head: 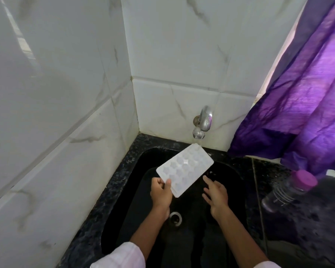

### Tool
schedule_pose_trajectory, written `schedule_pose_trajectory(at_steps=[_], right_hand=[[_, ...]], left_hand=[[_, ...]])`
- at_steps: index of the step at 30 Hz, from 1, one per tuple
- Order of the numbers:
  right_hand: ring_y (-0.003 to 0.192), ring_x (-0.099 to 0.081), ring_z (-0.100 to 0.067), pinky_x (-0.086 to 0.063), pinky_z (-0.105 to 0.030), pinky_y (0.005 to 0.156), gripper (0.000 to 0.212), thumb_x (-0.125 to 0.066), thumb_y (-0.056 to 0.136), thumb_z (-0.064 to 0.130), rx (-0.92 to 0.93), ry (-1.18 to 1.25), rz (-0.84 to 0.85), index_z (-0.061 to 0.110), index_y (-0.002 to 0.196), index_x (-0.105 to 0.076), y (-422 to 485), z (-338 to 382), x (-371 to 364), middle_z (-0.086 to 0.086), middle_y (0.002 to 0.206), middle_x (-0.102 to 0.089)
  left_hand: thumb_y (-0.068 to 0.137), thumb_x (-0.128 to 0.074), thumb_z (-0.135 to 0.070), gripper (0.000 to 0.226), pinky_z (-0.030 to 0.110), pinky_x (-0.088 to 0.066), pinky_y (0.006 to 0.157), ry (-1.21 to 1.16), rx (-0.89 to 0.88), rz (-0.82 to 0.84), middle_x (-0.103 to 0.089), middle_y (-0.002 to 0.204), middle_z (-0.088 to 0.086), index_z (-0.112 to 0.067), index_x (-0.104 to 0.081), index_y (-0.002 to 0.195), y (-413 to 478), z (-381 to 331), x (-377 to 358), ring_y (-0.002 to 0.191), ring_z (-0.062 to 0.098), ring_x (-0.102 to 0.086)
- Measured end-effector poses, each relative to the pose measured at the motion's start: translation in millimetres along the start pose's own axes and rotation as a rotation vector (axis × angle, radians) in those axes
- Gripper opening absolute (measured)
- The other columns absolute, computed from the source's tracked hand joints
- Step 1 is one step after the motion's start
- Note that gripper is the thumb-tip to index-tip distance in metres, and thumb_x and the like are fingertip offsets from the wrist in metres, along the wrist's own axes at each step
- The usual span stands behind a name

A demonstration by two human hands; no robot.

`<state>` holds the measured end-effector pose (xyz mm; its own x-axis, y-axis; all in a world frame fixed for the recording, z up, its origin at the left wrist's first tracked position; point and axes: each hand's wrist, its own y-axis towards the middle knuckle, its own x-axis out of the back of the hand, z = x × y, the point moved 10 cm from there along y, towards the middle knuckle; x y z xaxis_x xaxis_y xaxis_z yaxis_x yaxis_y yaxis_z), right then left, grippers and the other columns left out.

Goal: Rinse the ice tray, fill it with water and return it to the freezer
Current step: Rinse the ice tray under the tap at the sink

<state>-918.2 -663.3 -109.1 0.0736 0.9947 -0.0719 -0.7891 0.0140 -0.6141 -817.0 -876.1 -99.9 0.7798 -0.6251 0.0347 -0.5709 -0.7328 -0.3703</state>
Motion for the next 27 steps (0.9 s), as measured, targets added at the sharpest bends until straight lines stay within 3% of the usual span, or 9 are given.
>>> schedule_pose_trajectory(at_steps=[1,3,7,10,14,20,23,27], right_hand=[[0.122,-0.056,-0.025,-0.049,-0.044,0.104,0.088,-0.080,0.084,0.026,0.003,0.014,0.005,0.012,0.154,-0.028,-3.2,5.3,0.7,-0.011,0.133,-0.055],[0.125,-0.055,-0.026,-0.050,-0.045,0.102,0.100,-0.082,0.081,0.026,0.007,0.041,0.016,0.016,0.157,-0.018,-7.5,15.6,-0.2,-0.010,0.138,-0.054],[0.098,-0.065,-0.015,-0.056,-0.034,0.073,0.089,-0.083,0.080,0.016,0.061,0.075,0.006,0.014,0.148,-0.026,-4.0,31.5,-3.5,-0.006,0.126,-0.062],[0.101,-0.061,-0.019,-0.055,-0.039,0.088,0.097,-0.087,0.074,0.015,0.075,0.069,-0.097,0.017,0.146,-0.022,0.3,35.8,0.4,-0.004,0.127,-0.058],[0.104,-0.056,-0.021,-0.047,-0.033,0.081,0.108,-0.090,0.070,0.019,0.068,0.030,-0.172,0.015,0.149,-0.016,2.0,33.7,-2.8,-0.006,0.127,-0.052],[0.120,-0.053,-0.034,-0.048,-0.046,0.095,0.130,-0.095,0.060,0.033,0.004,-0.080,-0.261,0.018,0.152,-0.005,0.5,25.9,-7.7,-0.016,0.140,-0.040],[0.122,-0.051,-0.036,-0.048,-0.048,0.094,0.136,-0.096,0.058,0.036,0.007,-0.164,-0.280,0.016,0.154,0.000,-3.1,29.8,-11.6,-0.016,0.141,-0.037],[0.122,-0.051,-0.039,-0.047,-0.051,0.095,0.143,-0.094,0.060,0.040,-0.002,-0.251,-0.286,0.014,0.155,0.009,-2.4,35.1,-18.5,-0.017,0.145,-0.034]], left_hand=[[0.097,-0.060,-0.013,0.013,0.048,-0.061,0.082,-0.067,0.055,0.040,-0.064,0.097,0.012,-0.010,-0.048,0.091,0.9,4.0,-13.6,0.096,0.030,-0.068],[0.099,-0.057,-0.012,0.010,0.052,-0.059,0.087,-0.124,0.111,0.110,-0.065,0.102,0.013,-0.010,-0.049,0.094,-0.7,6.4,-38.5,0.101,0.031,-0.069],[0.100,-0.055,-0.012,0.007,0.052,-0.059,0.088,-0.130,0.145,0.198,-0.068,0.106,0.018,-0.007,-0.051,0.099,-9.3,10.3,-69.1,0.100,0.031,-0.070],[0.100,-0.057,-0.012,0.009,0.054,-0.059,0.087,-0.116,0.140,0.219,-0.071,0.105,0.018,-0.005,-0.052,0.100,-12.9,15.5,-76.4,0.098,0.030,-0.072],[0.097,-0.060,-0.010,0.009,0.057,-0.058,0.086,-0.089,0.100,0.238,-0.074,0.100,0.017,-0.006,-0.052,0.096,-12.3,15.7,-75.7,0.096,0.031,-0.073],[0.096,-0.062,-0.010,0.010,0.059,-0.058,0.084,-0.064,0.052,0.266,-0.075,0.096,0.017,-0.005,-0.053,0.097,-15.8,15.6,-70.4,0.094,0.034,-0.073],[0.094,-0.062,-0.011,0.012,0.062,-0.056,0.085,-0.083,0.044,0.260,-0.073,0.097,0.021,-0.004,-0.053,0.098,-15.4,16.6,-68.0,0.095,0.038,-0.072],[0.096,-0.061,-0.009,0.009,0.059,-0.058,0.085,-0.104,0.038,0.253,-0.075,0.097,0.016,-0.004,-0.054,0.099,-11.9,15.2,-67.3,0.095,0.033,-0.073]])
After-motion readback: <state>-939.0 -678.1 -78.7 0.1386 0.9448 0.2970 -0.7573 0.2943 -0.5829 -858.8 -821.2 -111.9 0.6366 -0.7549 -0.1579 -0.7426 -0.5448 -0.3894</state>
